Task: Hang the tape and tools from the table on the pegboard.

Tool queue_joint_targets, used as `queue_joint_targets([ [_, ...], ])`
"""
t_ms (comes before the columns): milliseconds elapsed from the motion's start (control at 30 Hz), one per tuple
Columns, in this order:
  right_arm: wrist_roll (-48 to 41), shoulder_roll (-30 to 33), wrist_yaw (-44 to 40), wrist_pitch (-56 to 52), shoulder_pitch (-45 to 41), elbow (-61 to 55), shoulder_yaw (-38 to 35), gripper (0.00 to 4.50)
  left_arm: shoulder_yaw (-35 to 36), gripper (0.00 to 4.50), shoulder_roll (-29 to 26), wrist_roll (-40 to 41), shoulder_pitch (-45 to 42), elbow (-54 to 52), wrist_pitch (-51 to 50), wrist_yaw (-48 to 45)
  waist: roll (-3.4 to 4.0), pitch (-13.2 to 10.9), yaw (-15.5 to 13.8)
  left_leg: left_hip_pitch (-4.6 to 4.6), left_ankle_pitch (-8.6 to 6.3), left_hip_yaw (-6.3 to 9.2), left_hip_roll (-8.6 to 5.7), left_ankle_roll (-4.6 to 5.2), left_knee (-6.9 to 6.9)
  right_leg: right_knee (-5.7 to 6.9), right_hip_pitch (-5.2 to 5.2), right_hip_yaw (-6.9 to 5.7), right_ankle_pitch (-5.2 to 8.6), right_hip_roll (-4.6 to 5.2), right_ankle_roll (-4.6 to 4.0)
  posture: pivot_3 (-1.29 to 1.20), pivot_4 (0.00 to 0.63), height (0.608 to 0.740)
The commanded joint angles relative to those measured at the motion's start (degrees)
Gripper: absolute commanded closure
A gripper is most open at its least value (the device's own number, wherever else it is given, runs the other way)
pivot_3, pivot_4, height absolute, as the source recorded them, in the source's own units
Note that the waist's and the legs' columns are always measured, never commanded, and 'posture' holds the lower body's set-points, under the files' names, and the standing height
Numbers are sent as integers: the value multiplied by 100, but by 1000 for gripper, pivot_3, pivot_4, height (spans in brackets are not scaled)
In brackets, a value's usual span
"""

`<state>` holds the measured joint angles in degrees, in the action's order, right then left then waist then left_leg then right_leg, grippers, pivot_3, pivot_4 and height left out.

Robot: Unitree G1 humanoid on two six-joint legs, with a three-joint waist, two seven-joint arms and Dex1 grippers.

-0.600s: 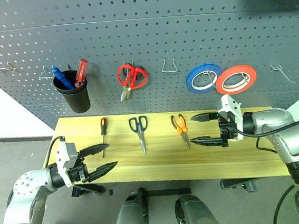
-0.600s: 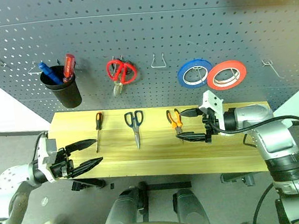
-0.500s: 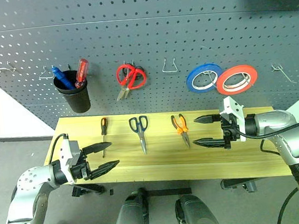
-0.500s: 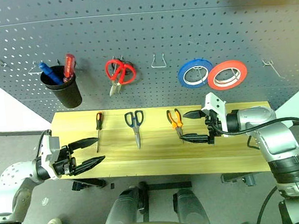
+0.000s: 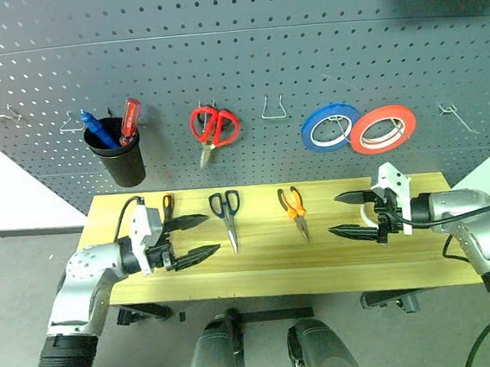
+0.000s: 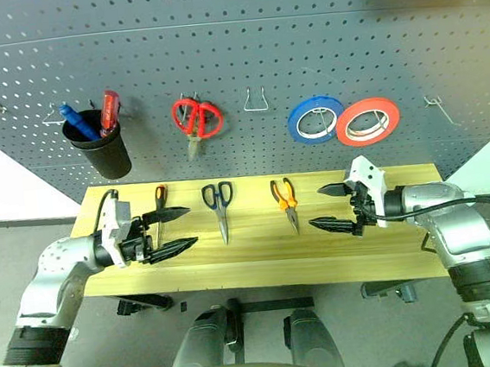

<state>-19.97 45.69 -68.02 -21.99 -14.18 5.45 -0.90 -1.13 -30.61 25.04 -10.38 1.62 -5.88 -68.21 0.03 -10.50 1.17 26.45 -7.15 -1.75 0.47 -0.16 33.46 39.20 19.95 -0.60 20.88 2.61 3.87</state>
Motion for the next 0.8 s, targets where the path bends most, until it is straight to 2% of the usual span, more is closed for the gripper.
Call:
queue_joint_targets([
  [33,326,262,44,317,-44,324,-55,0,-308,917,337,-376,-347,119,-5,469,0,0,16,1,-4,-1,1,6,12,0,-4,2,-2,0,4,-150,128,740],
  [200,641,222,266,141,-267,600,184,0,-589,917,725,-755,-842,595,-8,835,-7,-5,168,-2,-23,-8,4,18,52,-5,-24,16,2,3,-9,-171,161,740],
  [400,918,-95,774,-126,-555,783,366,0,-864,917,947,-1144,-1341,1230,111,960,-7,-6,296,-6,-20,-20,13,30,52,-2,-19,21,-11,3,9,-187,160,740],
  [633,1459,-328,1241,-412,-1331,1834,712,0,-1161,917,1355,-1722,-2089,2027,189,1396,-8,-8,290,-4,-23,-26,12,35,59,-3,-19,21,-24,3,32,-194,167,740],
  [800,1806,-638,1475,-613,-2064,2937,956,0,-1661,917,1402,-2575,-2578,2717,352,1714,-9,-11,305,-5,-23,-31,12,36,57,-2,-17,26,-25,3,32,-185,177,740],
])
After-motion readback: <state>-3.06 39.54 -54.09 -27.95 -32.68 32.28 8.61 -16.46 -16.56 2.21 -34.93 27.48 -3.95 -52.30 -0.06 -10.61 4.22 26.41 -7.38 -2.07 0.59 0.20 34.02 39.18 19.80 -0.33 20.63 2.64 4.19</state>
